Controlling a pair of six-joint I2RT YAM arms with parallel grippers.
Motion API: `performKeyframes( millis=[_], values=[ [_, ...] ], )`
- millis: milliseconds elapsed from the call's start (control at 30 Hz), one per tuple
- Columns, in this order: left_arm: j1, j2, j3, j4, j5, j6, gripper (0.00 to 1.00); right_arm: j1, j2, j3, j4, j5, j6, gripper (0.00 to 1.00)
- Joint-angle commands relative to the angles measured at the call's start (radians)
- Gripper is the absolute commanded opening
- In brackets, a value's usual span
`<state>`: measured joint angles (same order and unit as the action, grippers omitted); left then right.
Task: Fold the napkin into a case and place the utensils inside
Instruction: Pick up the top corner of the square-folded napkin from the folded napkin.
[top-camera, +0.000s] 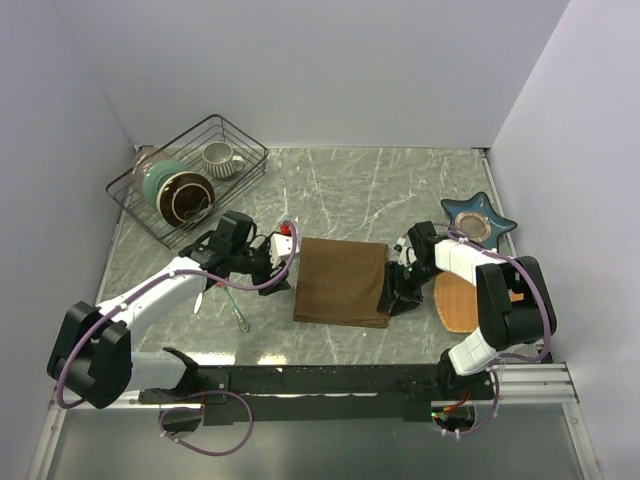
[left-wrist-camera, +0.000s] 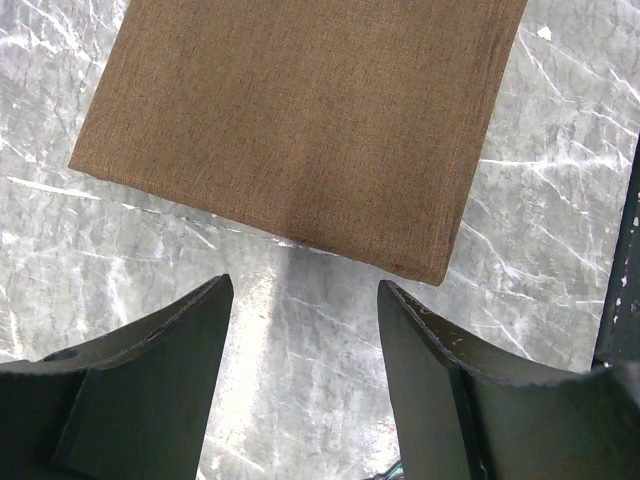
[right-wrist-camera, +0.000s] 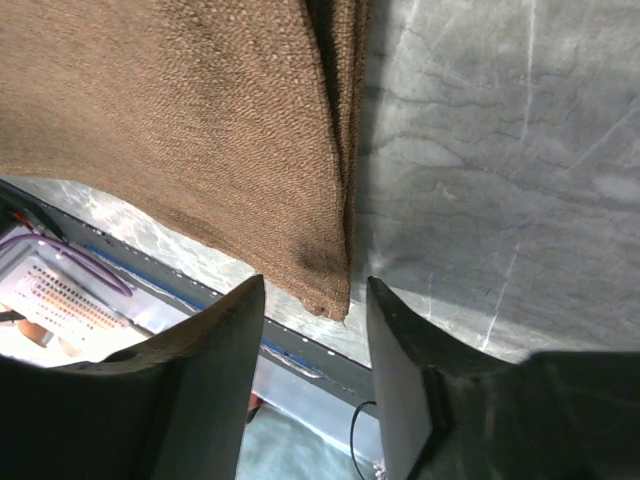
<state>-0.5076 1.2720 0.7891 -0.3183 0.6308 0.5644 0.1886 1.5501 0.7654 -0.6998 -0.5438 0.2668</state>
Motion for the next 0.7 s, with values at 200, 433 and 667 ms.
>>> performKeyframes(
  millis=[200, 433, 667],
  values=[
    [-0.003, -0.011, 0.013, 0.031, 0.038, 0.008, 0.66, -0.020, -0.008, -0.008, -0.012, -0.024, -0.001, 0.45],
    [-0.005, -0.013, 0.013, 0.032, 0.041, 0.011, 0.66, -0.029, 0.028, -0.008, -0.012, -0.027, 0.005, 0.51],
    [-0.005, -0.014, 0.006, 0.033, 0.035, 0.012, 0.66, -0.034, 0.047, -0.005, -0.026, -0.051, -0.008, 0.46]
  ],
)
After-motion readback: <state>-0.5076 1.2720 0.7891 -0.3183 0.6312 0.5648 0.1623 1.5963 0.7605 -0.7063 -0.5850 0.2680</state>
